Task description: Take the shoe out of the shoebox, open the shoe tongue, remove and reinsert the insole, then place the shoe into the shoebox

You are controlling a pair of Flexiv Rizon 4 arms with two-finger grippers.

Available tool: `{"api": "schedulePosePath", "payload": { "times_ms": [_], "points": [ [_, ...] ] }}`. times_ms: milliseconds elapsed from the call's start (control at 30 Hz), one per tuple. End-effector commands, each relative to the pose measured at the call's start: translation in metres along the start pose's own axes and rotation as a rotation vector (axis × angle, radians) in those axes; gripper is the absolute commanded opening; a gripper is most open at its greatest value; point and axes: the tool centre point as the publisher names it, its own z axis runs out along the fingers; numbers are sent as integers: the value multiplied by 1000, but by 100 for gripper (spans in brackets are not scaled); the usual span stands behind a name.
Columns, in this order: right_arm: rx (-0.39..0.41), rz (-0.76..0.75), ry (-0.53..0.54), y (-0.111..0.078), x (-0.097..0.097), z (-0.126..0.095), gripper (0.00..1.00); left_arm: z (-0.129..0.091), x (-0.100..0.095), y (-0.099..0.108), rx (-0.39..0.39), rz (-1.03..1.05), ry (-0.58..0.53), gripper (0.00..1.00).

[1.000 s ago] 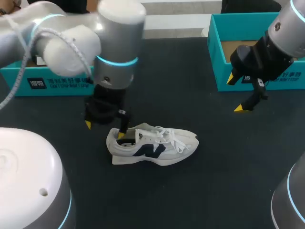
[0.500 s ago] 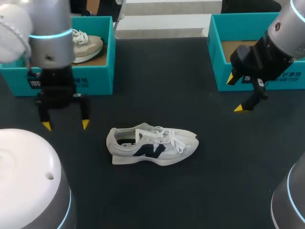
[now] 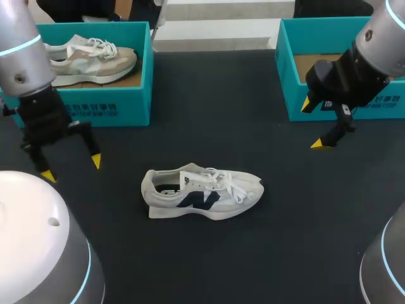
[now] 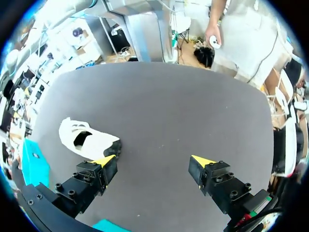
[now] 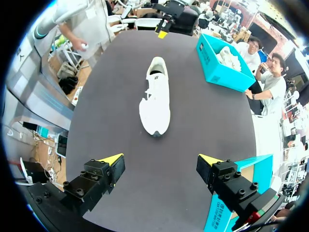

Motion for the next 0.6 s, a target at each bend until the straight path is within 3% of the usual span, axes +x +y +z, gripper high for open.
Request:
{"api": "schedulePosePath", "payload": {
  "times_ms": [33,300,600],
  "points": [
    [1,0,1,0,-1,1,100,10,13,21,325,-284,-216,100],
    [1,0,1,0,-1,1,100,17,23,48,506,-462,-479,100],
    [1,0,1,0,-1,1,100,16,32,41,729,-552,-828,100]
  ]
}}
